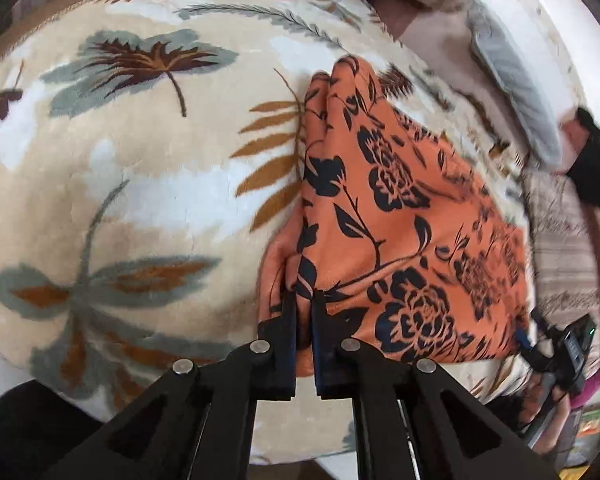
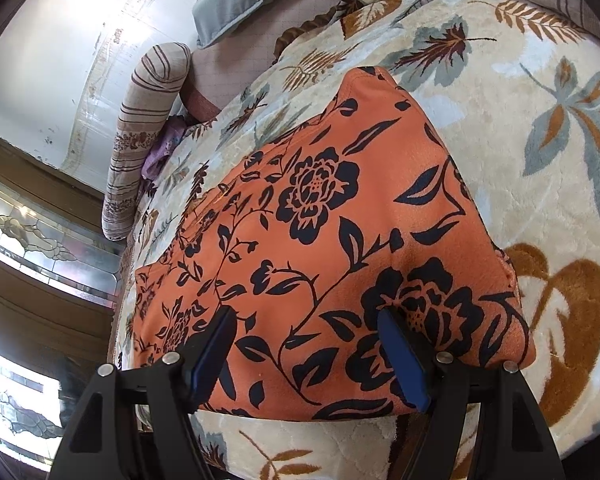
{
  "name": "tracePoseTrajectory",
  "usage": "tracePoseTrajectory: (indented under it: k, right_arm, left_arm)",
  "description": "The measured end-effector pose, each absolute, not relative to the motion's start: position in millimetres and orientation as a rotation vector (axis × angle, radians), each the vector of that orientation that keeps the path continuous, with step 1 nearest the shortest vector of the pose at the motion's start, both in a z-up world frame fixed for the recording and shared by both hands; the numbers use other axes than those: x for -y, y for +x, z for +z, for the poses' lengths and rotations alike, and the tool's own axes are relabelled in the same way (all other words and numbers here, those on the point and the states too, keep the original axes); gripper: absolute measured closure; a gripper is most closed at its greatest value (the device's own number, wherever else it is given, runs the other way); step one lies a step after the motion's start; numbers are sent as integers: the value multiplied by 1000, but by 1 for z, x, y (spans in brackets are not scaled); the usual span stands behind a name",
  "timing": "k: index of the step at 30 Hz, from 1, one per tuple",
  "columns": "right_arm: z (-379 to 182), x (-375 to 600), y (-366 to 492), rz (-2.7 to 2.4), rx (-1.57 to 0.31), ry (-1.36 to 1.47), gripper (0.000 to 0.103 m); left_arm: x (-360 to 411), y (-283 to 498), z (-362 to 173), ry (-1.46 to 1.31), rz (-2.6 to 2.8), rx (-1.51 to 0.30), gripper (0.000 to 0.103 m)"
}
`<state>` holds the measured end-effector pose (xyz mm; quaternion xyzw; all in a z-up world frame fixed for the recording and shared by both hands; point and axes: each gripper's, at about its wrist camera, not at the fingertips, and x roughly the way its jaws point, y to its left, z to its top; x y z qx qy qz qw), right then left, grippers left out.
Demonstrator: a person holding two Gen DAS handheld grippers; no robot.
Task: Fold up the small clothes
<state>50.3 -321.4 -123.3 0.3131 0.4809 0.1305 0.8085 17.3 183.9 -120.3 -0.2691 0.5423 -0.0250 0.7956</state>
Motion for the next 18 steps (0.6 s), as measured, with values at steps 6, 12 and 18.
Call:
tracePoseTrajectory:
  k: [6,12,18]
  right_arm:
    - [-101,328,52,297,-988,648,26]
    - [-123,335,61,262,-1125,632,28]
    - [-117,344,60,255,-1113,628,27]
  left_arm:
    - [-184,32,-100,-497,-41,-1152,83]
    - [-176,58,-102,-402,-5,-1160,68]
    - [-184,69,-88,-371,46,-1092,67]
